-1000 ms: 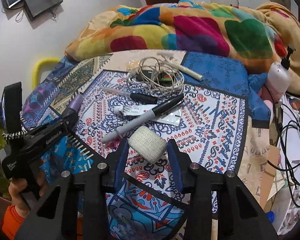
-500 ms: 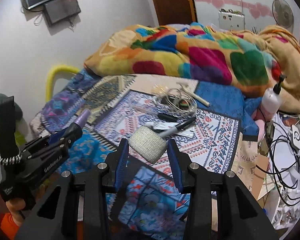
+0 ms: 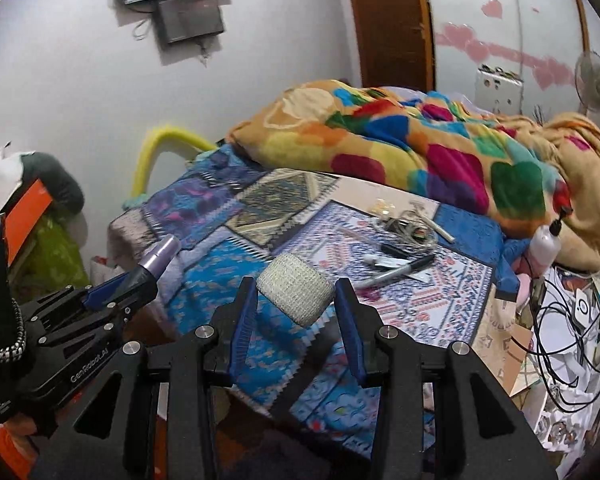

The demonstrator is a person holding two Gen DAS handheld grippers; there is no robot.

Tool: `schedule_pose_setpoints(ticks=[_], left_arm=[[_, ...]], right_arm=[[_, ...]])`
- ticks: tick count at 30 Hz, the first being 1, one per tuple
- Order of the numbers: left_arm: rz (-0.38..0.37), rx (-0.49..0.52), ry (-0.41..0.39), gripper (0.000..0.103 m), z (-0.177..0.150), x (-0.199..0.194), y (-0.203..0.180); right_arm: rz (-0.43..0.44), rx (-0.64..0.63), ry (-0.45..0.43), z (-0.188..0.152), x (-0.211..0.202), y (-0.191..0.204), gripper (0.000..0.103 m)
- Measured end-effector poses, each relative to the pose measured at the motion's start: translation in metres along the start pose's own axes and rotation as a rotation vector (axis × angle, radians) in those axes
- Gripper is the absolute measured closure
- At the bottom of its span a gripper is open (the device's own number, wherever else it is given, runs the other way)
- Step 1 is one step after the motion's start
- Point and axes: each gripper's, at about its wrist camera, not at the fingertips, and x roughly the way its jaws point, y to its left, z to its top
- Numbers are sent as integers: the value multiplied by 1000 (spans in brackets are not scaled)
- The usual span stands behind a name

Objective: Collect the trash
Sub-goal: 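Carry both items down to the white bin and open both tools over it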

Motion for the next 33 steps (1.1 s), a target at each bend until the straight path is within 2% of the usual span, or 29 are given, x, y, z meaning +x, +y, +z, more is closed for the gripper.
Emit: schedule_pose_setpoints(ticks=[7, 13, 23, 28, 33], left_arm=[[82, -51, -8, 77, -32, -45, 51], [138, -122, 36, 77, -64, -51, 100], [243, -231, 170, 77, -127, -13, 173], [253, -298, 266, 77, -156, 21, 201], [230, -365, 364, 77, -179, 55, 225]], right_arm=[[61, -78, 24, -17, -2, 53, 67], [119, -155, 77, -35, 13, 99, 67], [200, -272, 209, -63, 65, 173, 66], [253, -310, 306, -83, 103, 204, 66], [289, -310, 419, -103, 143, 220, 66]])
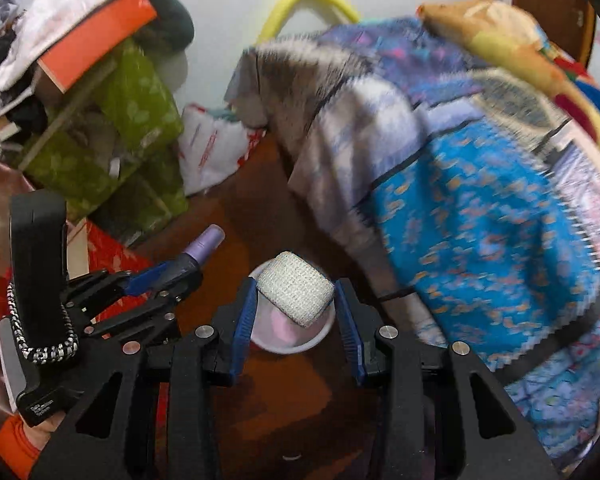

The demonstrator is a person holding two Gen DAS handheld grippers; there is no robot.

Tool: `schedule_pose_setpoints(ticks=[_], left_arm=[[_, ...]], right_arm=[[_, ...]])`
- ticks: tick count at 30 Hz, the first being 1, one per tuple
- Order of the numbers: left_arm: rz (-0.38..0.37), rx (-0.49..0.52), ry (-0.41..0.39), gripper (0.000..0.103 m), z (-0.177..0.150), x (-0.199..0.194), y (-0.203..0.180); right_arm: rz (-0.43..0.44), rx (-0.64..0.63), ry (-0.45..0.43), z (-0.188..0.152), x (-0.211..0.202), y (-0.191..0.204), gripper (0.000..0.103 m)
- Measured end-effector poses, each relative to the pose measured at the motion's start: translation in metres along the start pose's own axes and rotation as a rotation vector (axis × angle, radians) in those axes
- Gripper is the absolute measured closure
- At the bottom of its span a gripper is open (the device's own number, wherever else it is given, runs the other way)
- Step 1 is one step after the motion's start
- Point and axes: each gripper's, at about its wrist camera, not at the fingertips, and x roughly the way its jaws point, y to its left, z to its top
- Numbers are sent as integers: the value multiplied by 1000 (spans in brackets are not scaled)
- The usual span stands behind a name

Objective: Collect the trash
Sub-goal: 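Carry both items down to the white bin and open both tools over it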

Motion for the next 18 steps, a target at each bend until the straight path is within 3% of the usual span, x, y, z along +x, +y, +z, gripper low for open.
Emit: schedule_pose_setpoints(ticks=[8, 14, 18], left_arm=[[-42, -81, 148, 77, -4, 62, 23], [-67, -108, 153, 77, 3, 74, 21], [17, -64, 131, 69, 10, 70, 13]], right_arm=[[59, -3, 128, 7, 58, 0, 66], [88, 1, 135, 19, 73, -4, 65], [126, 2, 137, 24, 73, -6, 63]])
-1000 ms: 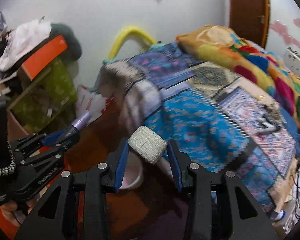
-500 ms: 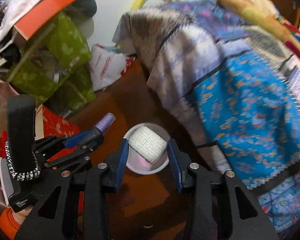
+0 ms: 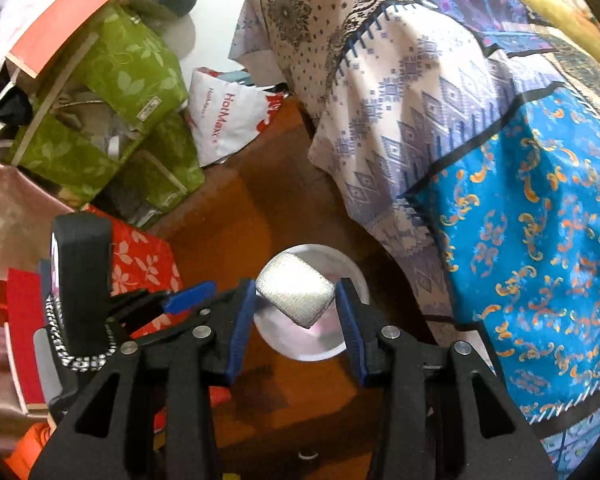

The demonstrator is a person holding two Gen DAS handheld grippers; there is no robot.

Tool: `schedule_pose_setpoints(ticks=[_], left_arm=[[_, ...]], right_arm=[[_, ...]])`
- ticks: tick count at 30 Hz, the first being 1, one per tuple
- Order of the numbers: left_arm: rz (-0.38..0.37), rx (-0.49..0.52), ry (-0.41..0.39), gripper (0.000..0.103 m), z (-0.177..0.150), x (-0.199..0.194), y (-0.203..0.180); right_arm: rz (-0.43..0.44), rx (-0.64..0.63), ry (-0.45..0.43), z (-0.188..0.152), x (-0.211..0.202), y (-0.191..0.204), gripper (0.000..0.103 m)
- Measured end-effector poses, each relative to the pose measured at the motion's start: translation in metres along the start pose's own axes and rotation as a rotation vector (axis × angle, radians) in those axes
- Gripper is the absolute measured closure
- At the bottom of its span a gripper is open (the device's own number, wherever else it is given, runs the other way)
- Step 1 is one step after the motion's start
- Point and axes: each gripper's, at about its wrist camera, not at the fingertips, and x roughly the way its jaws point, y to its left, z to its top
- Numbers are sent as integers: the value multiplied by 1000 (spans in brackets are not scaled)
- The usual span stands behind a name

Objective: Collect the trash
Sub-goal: 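Carry both items down to the white bin and open both tools over it, then move both open tools back up over the bed items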

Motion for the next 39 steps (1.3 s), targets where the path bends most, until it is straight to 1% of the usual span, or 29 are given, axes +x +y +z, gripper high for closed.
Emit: schedule_pose_setpoints(ticks=[1, 2, 3, 8, 12, 15, 19, 22, 25, 30, 32, 33, 35, 39], left_arm=[[20, 4, -11, 67, 1, -3, -1], [22, 3, -17, 66, 2, -6, -1], [17, 1, -21, 66, 2, -9, -1], [19, 5, -47, 66, -1, -27, -1], [23, 16, -86, 66, -5, -51, -5], [29, 30, -129, 66, -8, -75, -11], [34, 49, -194, 66, -14, -111, -22], [40, 62, -229, 66, -18, -135, -33], [31, 79, -265, 66, -23, -158, -46], [9, 115, -329, 66, -34, -197, -74], [-1, 132, -354, 66, -38, -211, -87], [-9, 141, -366, 66, -39, -218, -95], [-25, 157, -383, 66, -41, -228, -108], [-58, 202, -418, 66, -44, -244, -144]], right_arm=[[7, -2, 6, 0, 0, 0, 59], [7, -4, 11, -1, 0, 0, 53], [5, -6, 13, -1, -1, 0, 51], [-18, -26, -5, -5, -11, 3, 51], [-22, -24, -31, -6, -24, 2, 51], [-42, -31, -69, -11, -45, 2, 51], [-96, -33, -141, -18, -77, 3, 51], [-112, -26, -188, -25, -103, 1, 51], [-132, -18, -231, -34, -125, -2, 51], [-143, 8, -293, -49, -162, -10, 51], [-153, 20, -325, -57, -180, -16, 51], [-167, 33, -357, -65, -197, -23, 51], [-172, 39, -368, -68, -202, -25, 51], [-187, 74, -421, -83, -233, -43, 51]])
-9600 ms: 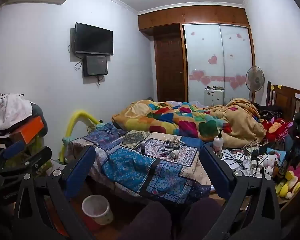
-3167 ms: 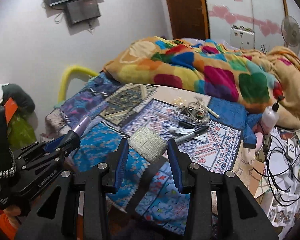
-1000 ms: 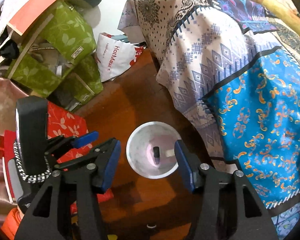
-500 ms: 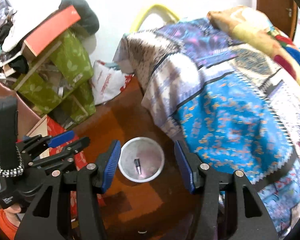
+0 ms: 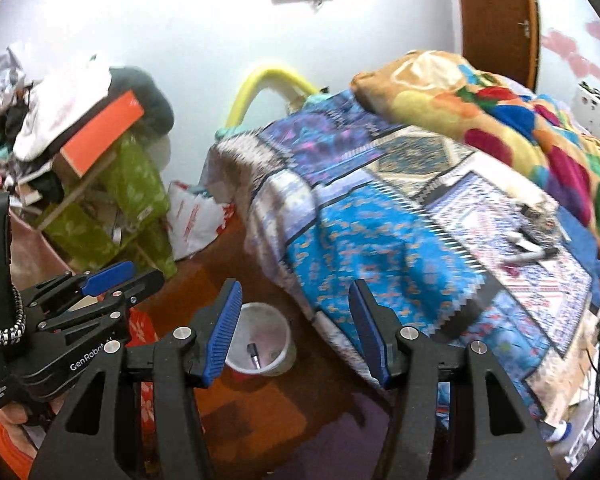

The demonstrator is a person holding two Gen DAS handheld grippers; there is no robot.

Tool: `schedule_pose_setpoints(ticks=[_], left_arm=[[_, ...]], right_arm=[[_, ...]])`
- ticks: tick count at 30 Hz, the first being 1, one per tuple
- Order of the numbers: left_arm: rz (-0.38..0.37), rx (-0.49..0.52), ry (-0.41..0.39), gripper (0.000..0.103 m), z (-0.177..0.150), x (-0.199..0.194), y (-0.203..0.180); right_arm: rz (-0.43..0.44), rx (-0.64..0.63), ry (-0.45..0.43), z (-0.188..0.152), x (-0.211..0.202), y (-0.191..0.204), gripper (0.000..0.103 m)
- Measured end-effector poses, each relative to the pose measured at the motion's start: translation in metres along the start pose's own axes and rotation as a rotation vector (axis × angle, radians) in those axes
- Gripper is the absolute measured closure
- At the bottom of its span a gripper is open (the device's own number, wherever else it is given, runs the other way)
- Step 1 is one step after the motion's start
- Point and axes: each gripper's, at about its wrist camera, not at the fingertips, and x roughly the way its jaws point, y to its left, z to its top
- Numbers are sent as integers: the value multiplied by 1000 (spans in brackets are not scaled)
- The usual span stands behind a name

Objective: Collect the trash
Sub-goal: 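Move both open tools back up over the bed items, then grasp the small pink toy with the left tool while the right tool grasps the Sharpie marker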

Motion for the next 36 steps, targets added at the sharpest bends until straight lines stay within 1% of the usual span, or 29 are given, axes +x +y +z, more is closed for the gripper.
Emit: schedule_pose_setpoints(ticks=[5, 9, 14, 17, 19, 22, 27, 32, 36], left_arm=[[-55, 50, -30, 63, 12, -4, -46], [-114, 92, -33, 63, 23, 4, -84], [-181, 151, -17, 62, 34, 26, -132], [-200, 197, -4, 62, 39, 42, -158], [-214, 210, 5, 62, 41, 54, -172], [-250, 218, 37, 62, 43, 74, -188], [-288, 243, 97, 62, 48, 114, -214], [-325, 282, 156, 62, 52, 152, -239], [-338, 314, 192, 62, 54, 182, -259]], right_arm=[[-69, 42, -70, -5, -31, -38, 51], [-140, 62, -100, -7, -48, -70, 51], [-201, 112, -104, -13, -57, -117, 51], [-243, 139, -103, -17, -60, -144, 51], [-268, 154, -92, -19, -57, -163, 51], [-298, 167, -73, -21, -52, -186, 51], [-311, 199, -36, -21, -37, -225, 51], [-307, 218, -8, -18, -21, -254, 51], [-283, 248, 9, -13, -5, -273, 51]])
